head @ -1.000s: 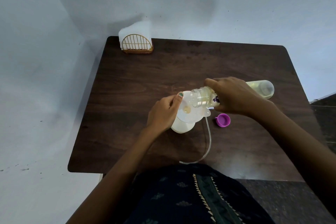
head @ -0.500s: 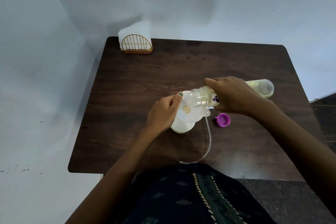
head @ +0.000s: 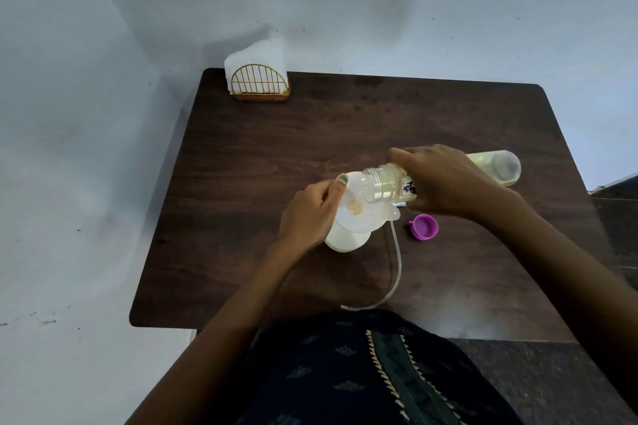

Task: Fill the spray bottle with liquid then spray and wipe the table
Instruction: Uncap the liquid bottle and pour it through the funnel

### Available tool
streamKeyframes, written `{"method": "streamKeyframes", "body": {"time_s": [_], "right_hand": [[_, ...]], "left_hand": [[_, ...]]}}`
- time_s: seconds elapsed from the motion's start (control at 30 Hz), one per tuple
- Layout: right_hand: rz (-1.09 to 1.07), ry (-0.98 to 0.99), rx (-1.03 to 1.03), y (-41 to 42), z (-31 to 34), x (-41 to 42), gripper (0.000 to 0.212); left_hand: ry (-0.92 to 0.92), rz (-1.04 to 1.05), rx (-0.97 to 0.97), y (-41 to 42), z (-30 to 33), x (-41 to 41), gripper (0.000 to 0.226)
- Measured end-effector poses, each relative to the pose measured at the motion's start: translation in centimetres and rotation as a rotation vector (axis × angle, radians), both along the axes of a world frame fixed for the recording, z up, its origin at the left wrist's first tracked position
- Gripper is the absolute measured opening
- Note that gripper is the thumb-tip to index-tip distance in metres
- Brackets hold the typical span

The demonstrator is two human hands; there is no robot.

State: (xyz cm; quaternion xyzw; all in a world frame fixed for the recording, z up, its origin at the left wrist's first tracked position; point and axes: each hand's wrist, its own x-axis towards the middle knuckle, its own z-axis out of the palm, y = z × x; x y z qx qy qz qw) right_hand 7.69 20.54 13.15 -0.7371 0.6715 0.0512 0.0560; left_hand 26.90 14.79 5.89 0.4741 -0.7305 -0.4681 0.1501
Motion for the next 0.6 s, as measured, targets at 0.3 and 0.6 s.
{"method": "streamKeyframes", "body": {"time_s": [0.3,0.6], "right_hand": [[-0.003,-0.001,-0.001,0.00,0.01,0.01,0.044],[-0.001,0.001,0.000,-0.01,-0.01,0.04,0.046]], "left_hand": [[-0.005,-0.001,0.009,0.08,0.11,0.01,0.043],[0.007,0.013,0.000,0.13,0.24,0.03,0.045]]}}
